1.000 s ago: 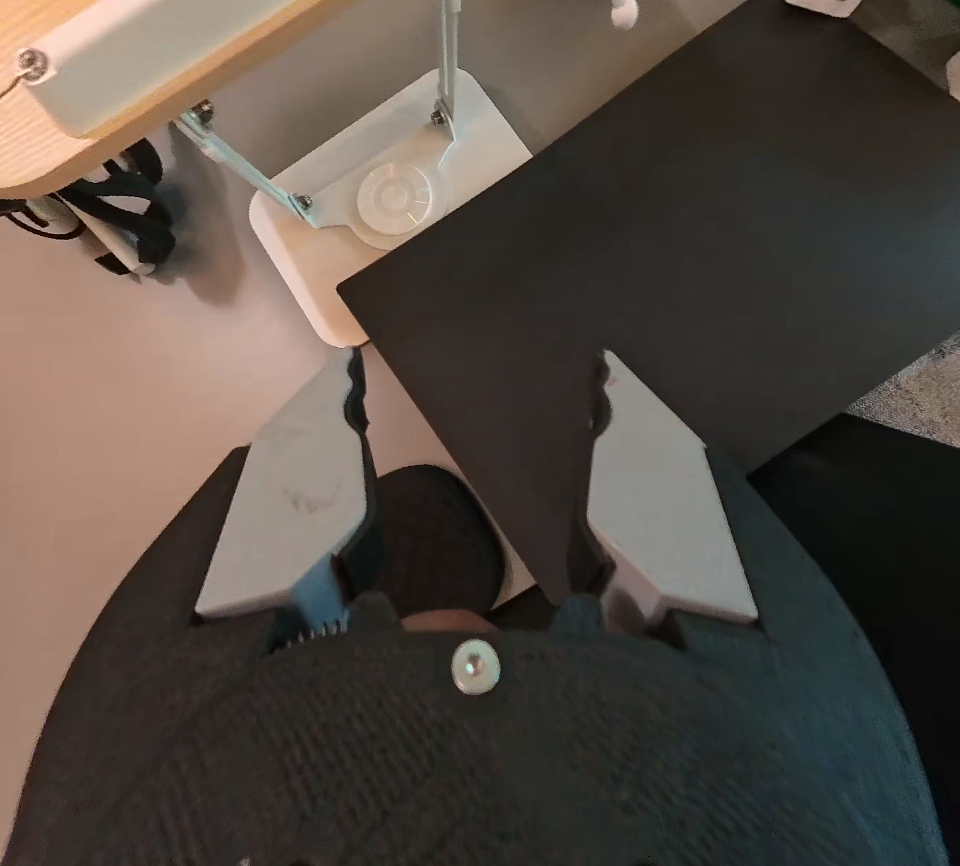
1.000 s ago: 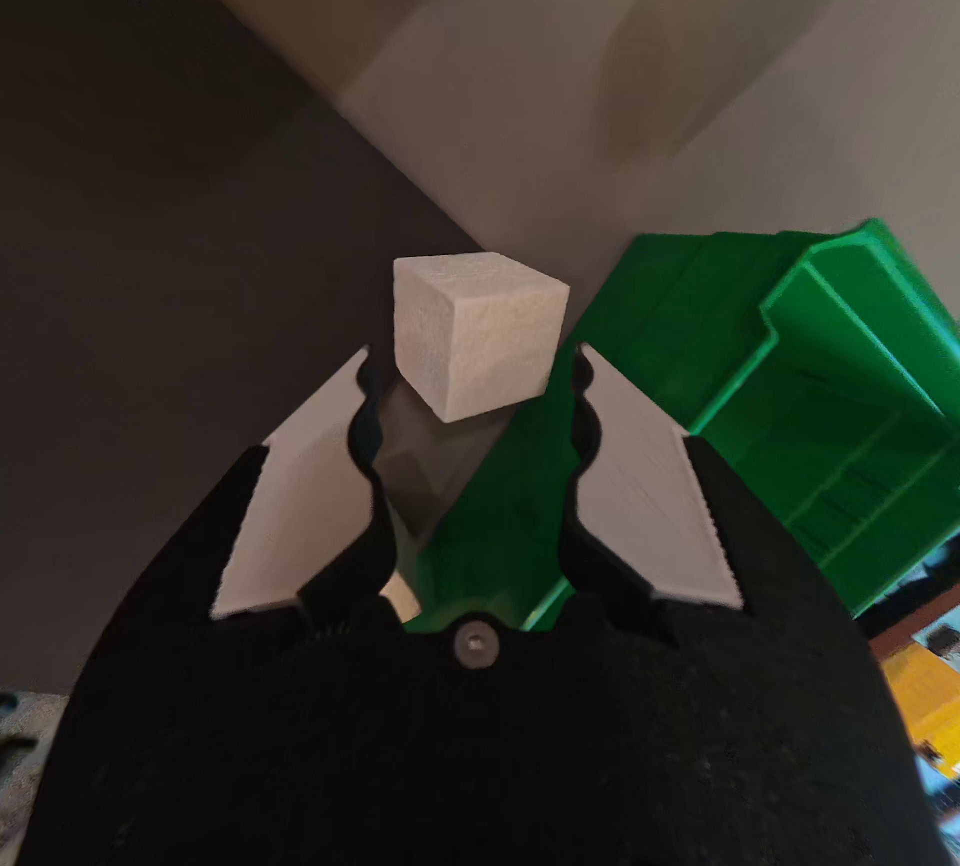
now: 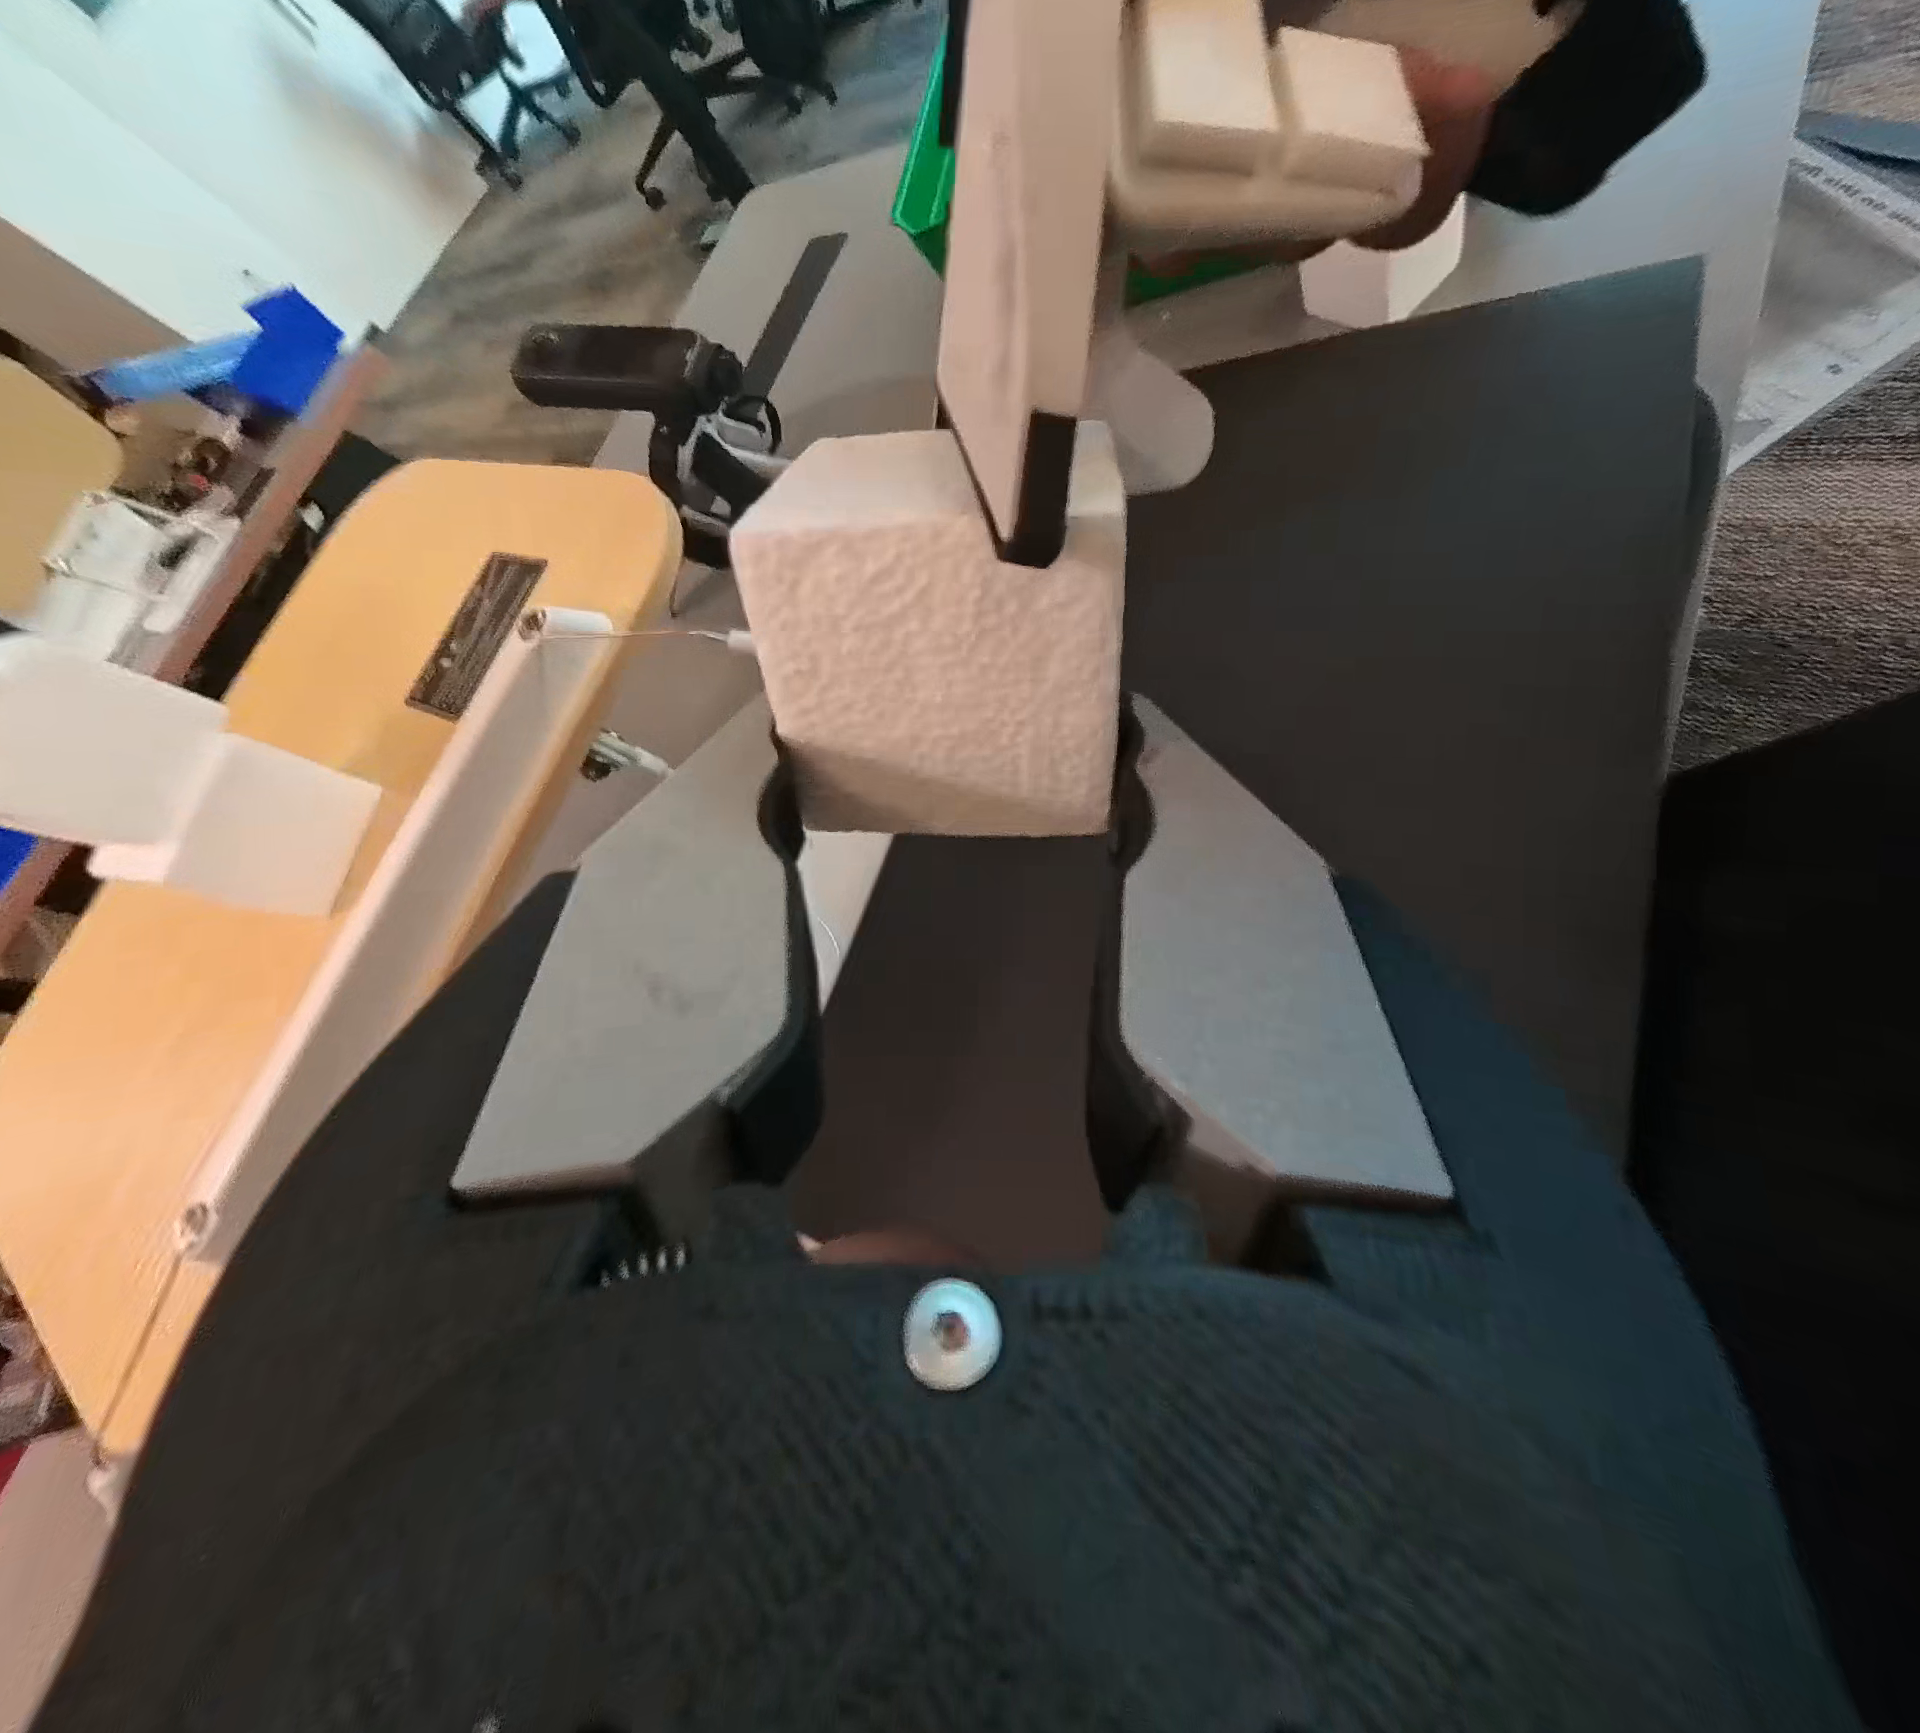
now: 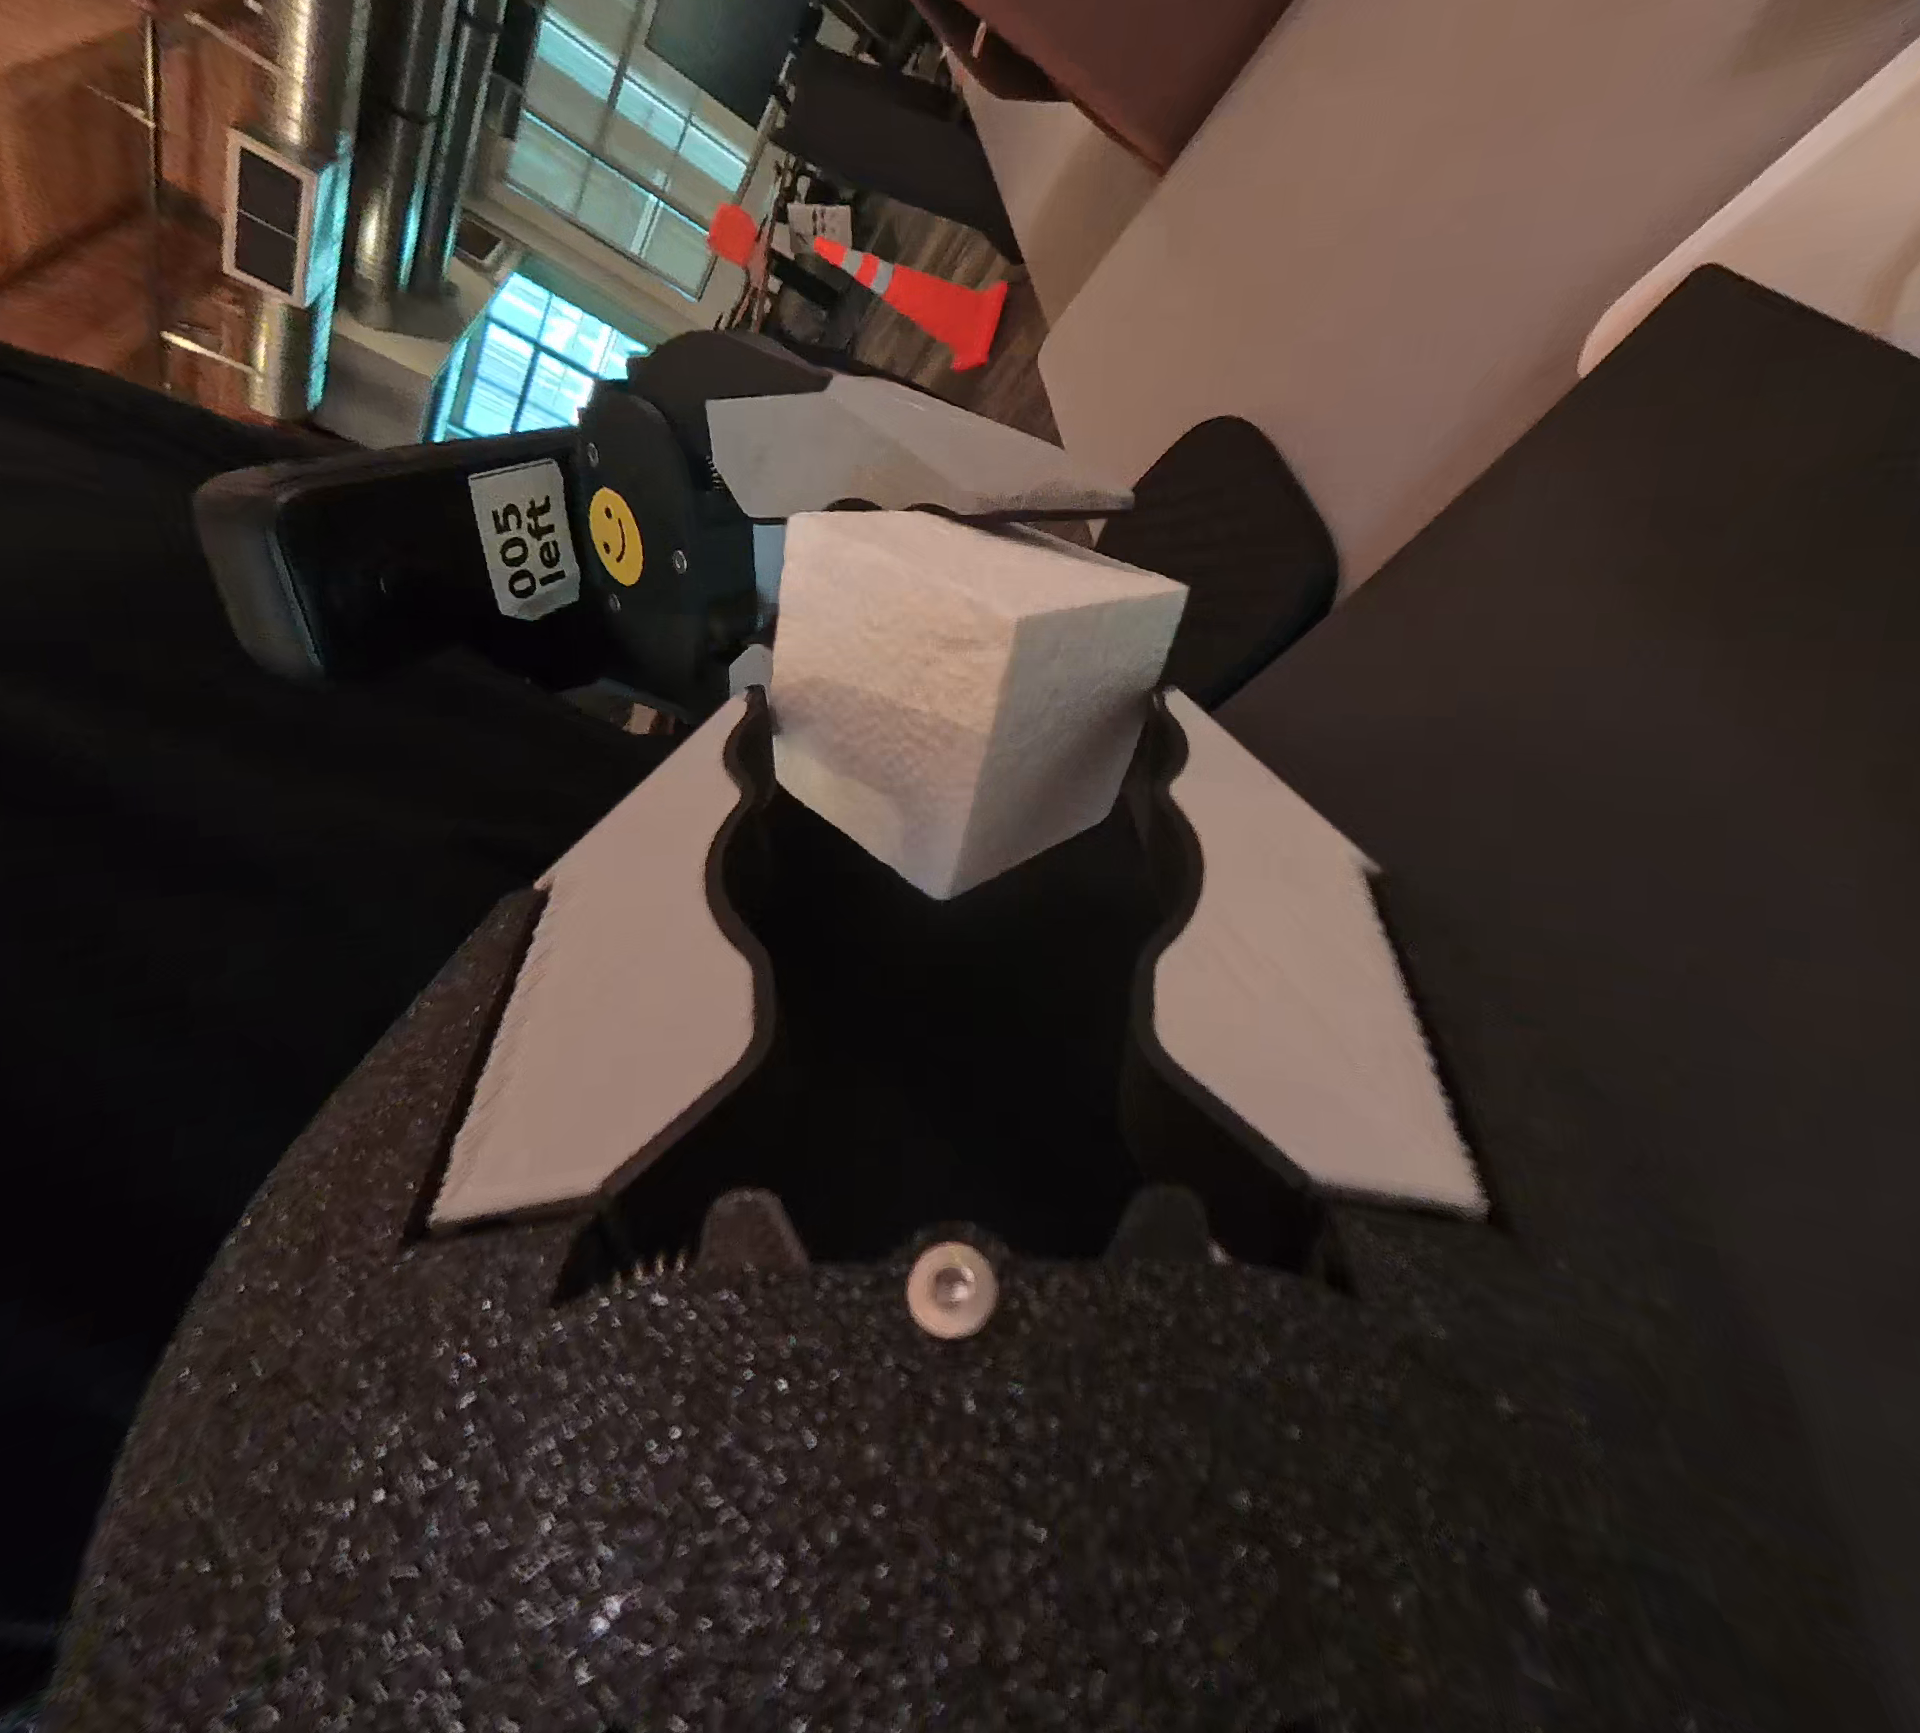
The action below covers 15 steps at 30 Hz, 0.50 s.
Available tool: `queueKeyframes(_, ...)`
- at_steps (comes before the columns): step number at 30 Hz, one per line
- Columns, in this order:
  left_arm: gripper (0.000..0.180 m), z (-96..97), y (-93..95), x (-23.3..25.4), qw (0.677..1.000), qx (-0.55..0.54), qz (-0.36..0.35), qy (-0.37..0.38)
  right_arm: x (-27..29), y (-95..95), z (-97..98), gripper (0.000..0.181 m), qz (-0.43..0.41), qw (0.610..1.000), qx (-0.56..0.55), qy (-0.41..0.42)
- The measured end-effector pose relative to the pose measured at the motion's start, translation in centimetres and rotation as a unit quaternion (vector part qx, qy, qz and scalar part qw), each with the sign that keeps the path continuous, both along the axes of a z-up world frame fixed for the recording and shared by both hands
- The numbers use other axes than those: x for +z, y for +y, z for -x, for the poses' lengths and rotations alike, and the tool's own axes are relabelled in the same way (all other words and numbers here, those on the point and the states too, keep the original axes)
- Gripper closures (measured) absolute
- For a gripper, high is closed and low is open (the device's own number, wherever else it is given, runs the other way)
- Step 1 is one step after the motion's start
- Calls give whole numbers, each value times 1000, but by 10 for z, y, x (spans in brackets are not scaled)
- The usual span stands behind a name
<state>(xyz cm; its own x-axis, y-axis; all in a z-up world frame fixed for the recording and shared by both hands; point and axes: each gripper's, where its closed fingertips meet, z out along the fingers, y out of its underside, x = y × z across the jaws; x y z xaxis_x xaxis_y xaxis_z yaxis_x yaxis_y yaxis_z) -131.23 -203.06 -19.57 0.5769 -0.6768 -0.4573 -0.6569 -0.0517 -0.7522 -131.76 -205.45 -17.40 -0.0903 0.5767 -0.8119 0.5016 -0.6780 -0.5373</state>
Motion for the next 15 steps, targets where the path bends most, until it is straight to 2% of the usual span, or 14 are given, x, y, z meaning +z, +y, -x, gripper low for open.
queueKeyframes(4,122,17,6,-24,995,62,67,31,-17,22,-1,123,-53,995,-61,-54)
queueKeyframes(8,123,23,10,-35,990,90,84,68,-24,26,2,122,-124,985,-77,-97)
queueKeyframes(10,123,23,11,-37,989,96,86,73,-30,25,7,118,-131,982,-75,-110)
queueKeyframes(12,123,25,12,-36,988,106,86,74,-34,28,9,127,-146,979,-81,-115)
queueKeyframes(15,122,26,11,-33,988,111,91,53,-30,29,12,127,-149,980,-84,-105)
